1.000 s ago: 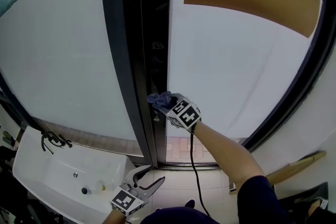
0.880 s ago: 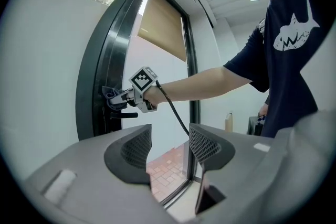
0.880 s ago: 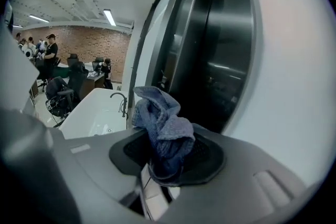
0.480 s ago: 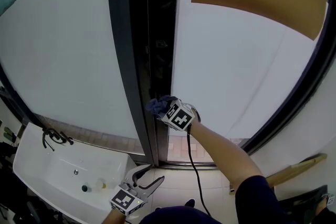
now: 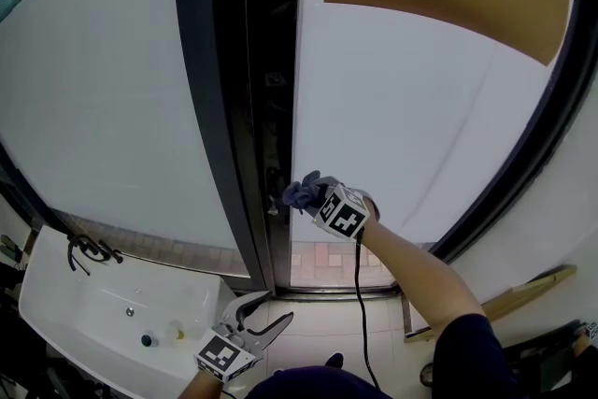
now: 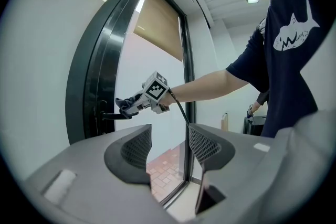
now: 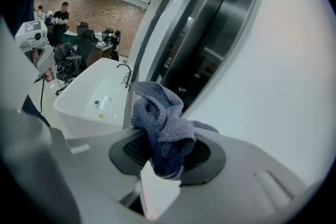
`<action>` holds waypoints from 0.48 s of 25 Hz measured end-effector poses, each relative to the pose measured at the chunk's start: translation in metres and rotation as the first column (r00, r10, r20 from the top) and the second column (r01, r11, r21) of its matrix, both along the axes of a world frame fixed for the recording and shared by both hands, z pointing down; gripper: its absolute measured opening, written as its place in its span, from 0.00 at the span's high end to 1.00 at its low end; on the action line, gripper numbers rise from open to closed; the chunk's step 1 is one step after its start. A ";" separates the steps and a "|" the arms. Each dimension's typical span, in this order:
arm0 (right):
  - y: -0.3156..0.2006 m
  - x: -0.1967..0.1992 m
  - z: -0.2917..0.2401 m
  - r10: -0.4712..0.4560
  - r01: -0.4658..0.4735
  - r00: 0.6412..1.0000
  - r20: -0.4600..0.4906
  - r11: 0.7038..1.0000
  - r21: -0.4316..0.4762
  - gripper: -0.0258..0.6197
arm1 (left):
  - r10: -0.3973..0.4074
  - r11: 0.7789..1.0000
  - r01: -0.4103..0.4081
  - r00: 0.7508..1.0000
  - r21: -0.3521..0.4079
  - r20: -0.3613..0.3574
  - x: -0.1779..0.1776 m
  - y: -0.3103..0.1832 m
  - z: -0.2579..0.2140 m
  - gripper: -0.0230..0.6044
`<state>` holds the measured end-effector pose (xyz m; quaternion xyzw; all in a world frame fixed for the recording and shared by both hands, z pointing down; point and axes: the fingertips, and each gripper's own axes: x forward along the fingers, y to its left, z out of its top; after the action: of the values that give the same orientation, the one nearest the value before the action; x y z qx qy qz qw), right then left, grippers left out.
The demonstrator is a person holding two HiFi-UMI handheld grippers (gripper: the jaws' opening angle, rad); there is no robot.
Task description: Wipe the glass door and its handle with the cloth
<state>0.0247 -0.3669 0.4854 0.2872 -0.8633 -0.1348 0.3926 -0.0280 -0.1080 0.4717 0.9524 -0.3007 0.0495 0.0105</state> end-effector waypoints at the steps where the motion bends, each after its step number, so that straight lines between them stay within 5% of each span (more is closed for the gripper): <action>1: -0.001 0.006 0.000 0.012 -0.012 1.000 -0.007 1.000 0.001 0.74 | 0.010 1.000 -0.010 1.000 0.008 -0.008 0.001 0.001 0.000 0.61; 7: 0.001 0.025 -0.007 0.056 -0.051 0.997 -0.050 0.996 0.078 0.74 | 0.009 1.000 -0.009 1.000 0.021 -0.011 -0.005 0.002 0.005 0.61; 12: 0.022 -0.038 -0.023 -0.121 0.159 0.981 -0.152 0.949 0.273 0.74 | -0.006 1.000 0.006 1.000 0.015 -0.014 -0.009 0.001 0.005 0.61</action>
<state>-0.0137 -0.3450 0.4622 0.2687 -0.8250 -0.3038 0.3935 -0.0366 -0.1070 0.4763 0.9519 -0.3037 0.0403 0.0058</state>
